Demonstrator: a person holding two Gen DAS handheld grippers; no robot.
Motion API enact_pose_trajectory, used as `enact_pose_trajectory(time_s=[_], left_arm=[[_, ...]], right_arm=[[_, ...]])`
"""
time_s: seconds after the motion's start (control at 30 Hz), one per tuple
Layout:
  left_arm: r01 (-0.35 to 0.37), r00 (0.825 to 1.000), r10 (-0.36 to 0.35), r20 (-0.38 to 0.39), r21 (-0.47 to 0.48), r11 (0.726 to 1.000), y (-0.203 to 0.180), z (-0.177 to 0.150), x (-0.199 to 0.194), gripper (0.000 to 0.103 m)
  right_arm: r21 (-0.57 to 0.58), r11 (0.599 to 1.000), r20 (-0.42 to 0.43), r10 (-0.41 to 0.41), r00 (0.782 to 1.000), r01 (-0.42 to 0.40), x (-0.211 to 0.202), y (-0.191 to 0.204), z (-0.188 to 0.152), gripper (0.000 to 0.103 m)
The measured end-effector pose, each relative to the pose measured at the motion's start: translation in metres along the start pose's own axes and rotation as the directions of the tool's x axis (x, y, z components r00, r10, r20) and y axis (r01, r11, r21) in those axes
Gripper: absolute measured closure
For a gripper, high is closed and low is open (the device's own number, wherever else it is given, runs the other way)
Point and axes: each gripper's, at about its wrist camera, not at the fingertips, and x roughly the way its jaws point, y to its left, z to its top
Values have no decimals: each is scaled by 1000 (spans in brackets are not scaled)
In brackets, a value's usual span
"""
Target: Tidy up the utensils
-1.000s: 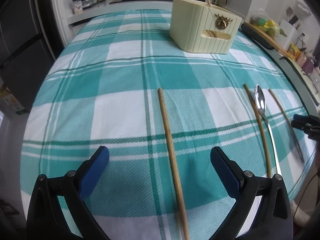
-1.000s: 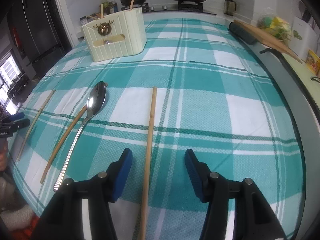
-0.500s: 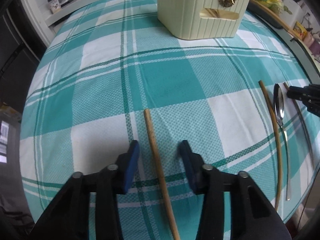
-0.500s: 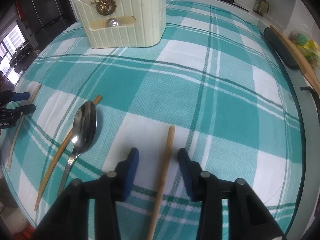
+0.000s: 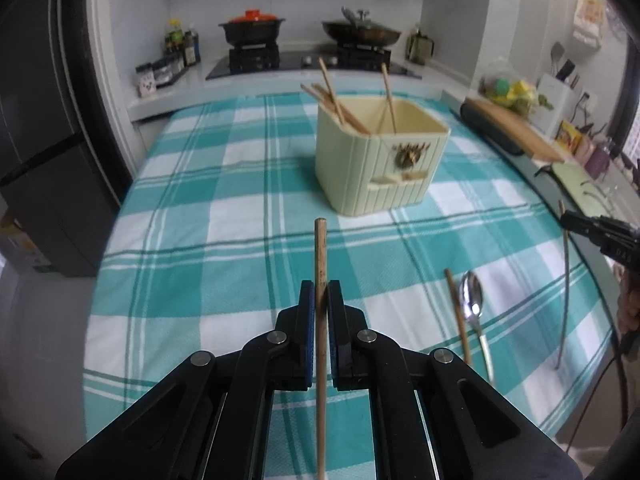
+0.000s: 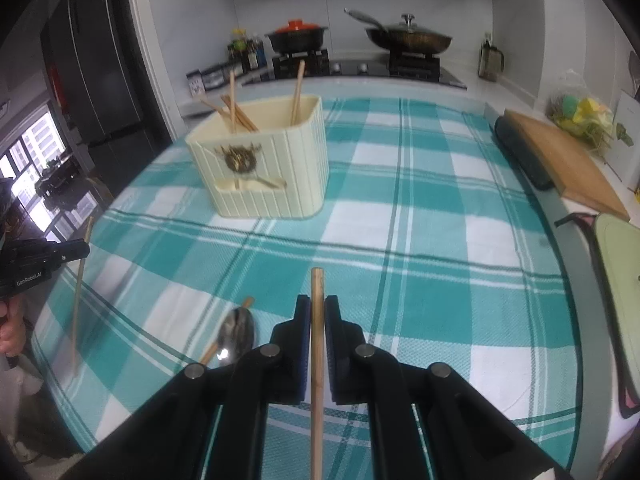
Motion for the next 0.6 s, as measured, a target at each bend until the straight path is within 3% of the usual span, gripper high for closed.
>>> enact_pose_trajectory(time_s=[0.13,0.27,0.47,0.6], left_arm=[[36,993,-33,114,-25,999,-1,13,-42,99],[76,981,-67,181,-47,996,-3,25,-64,99],[113,964,-97,249,-51,992,-11,50,-82,99],[139,954,-119,276,-52,989,-12,71,-89,99]], right_arm=[[-24,1000,141,13,990,-10,-54,12,12,96],[-57,998,269,10,963,6,-93,25,21,96],[-93,994,422,-5,907,49,-124,46,39,96],[-98,994,457,0,890,50,-125,53,58,96]])
